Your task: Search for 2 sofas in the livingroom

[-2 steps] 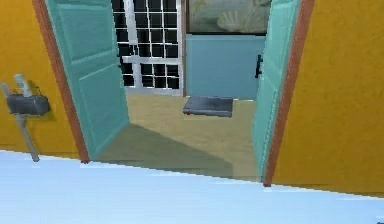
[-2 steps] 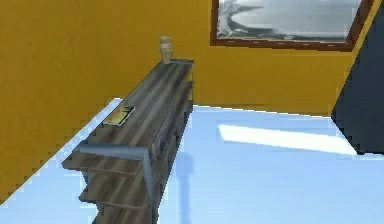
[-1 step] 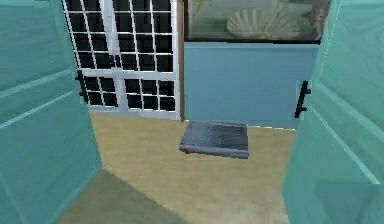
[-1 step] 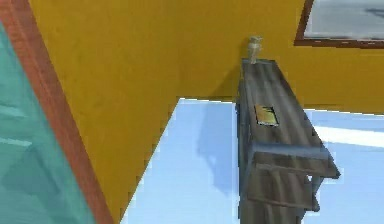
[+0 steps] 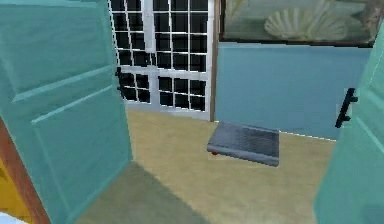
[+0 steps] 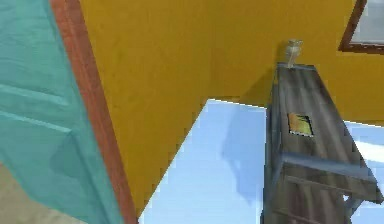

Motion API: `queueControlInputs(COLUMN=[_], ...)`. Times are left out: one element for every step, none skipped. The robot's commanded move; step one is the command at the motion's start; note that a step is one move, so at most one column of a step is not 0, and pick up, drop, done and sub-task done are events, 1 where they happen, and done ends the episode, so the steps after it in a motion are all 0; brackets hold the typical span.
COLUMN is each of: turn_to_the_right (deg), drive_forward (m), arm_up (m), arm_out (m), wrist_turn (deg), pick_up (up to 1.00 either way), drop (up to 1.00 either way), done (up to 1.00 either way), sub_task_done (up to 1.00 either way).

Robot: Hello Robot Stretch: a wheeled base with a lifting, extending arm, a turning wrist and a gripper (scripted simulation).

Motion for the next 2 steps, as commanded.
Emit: queueControlInputs(turn_to_the_right=[0.0, 15.0], drive_forward=[0.25, 0.00], arm_up=[0.00, 0.00], arm_out=[0.00, 0.00], wrist_turn=[0.0, 0.0], pick_up=[0.00, 0.00], drop=[0.00, 0.00], done=[0.00, 0.00], sub_task_done=[0.00, 0.00])
